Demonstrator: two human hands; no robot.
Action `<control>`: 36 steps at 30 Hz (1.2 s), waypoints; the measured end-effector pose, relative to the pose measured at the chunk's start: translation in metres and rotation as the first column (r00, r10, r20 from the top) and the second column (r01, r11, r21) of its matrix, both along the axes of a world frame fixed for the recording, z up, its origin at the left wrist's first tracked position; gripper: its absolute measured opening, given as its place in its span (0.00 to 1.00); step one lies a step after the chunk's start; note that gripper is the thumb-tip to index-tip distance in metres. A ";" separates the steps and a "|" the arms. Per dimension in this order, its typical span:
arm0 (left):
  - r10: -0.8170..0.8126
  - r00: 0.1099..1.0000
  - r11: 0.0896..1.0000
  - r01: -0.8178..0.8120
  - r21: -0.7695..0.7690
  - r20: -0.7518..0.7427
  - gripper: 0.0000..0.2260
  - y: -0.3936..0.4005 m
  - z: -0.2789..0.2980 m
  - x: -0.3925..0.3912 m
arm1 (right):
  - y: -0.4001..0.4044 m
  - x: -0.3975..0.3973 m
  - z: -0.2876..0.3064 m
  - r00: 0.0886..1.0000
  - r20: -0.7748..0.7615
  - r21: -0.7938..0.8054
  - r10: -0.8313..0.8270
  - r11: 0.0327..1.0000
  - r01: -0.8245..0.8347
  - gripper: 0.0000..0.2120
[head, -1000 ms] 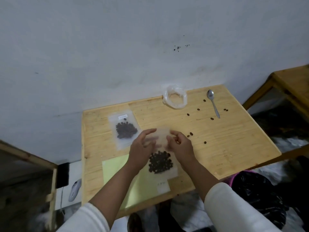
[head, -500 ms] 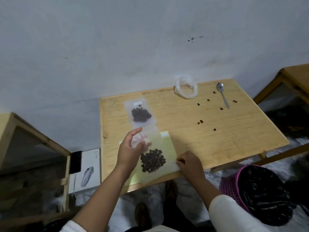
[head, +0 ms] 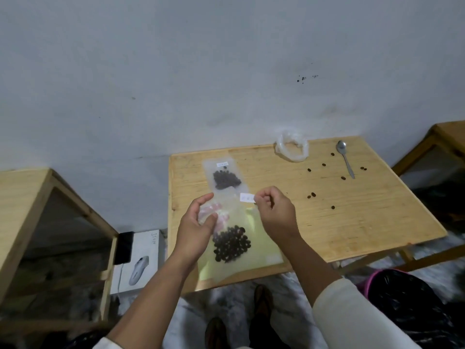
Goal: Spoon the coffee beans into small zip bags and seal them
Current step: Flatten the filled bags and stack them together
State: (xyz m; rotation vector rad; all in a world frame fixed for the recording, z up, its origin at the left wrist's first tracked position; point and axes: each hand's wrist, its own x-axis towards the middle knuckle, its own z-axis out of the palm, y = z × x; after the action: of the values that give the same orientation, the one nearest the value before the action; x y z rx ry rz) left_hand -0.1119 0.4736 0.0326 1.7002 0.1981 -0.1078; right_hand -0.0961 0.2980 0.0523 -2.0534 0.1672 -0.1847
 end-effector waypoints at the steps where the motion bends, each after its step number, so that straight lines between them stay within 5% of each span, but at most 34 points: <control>1: 0.001 1.000 1.000 -0.001 0.001 0.010 0.19 -0.001 0.003 0.002 | 0.008 0.001 0.010 0.998 0.022 0.014 0.064 0.998 -0.064 0.03; 8: 0.018 0.999 1.000 -0.017 -0.008 0.051 0.16 0.001 0.026 0.012 | 0.040 0.001 0.027 0.970 0.093 -0.138 0.224 0.968 -0.211 0.03; 12: 0.027 0.997 0.999 -0.023 -0.049 0.078 0.12 0.000 0.038 0.013 | 0.046 0.006 0.026 0.967 0.171 -0.242 0.191 0.959 -0.147 0.03; 16: 0.053 0.992 0.998 -0.050 -0.030 0.117 0.18 -0.004 0.042 0.015 | 0.049 0.006 0.023 0.935 0.321 -0.310 0.150 0.950 -0.046 0.06; 20: 0.109 0.988 0.994 -0.105 -0.044 0.112 0.17 -0.003 0.042 0.026 | 0.048 0.005 0.015 0.816 0.524 -0.497 0.242 0.865 0.063 0.08; 25: 0.100 0.990 0.995 -0.101 0.010 0.102 0.18 -0.008 0.035 0.043 | 0.039 0.022 0.004 0.878 0.447 -0.591 0.171 0.793 0.147 0.14; 28: 0.134 0.986 0.991 -0.136 0.012 0.099 0.17 -0.011 0.029 0.060 | 0.025 0.042 0.002 0.965 0.220 -0.450 0.141 0.893 -0.028 0.19; 31: 0.192 0.975 0.981 -0.195 0.014 0.109 0.16 -0.014 0.025 0.088 | 0.009 0.061 -0.011 0.957 -0.143 0.037 0.253 0.967 -0.250 0.18; 33: 0.224 0.968 0.972 -0.231 0.049 0.117 0.17 -0.018 0.021 0.111 | 0.002 0.078 -0.025 0.958 -0.163 0.041 0.237 0.971 -0.234 0.09; 36: 0.278 0.960 0.956 -0.280 0.087 0.036 0.22 -0.028 0.013 0.141 | -0.001 0.109 -0.035 0.967 -0.207 0.096 0.150 0.987 -0.132 0.08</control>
State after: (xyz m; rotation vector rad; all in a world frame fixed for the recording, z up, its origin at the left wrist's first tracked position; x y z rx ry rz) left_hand 0.0286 0.4459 0.0454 1.7463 0.4293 0.1329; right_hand 0.0130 0.2969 0.0175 -1.9920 0.1572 0.1305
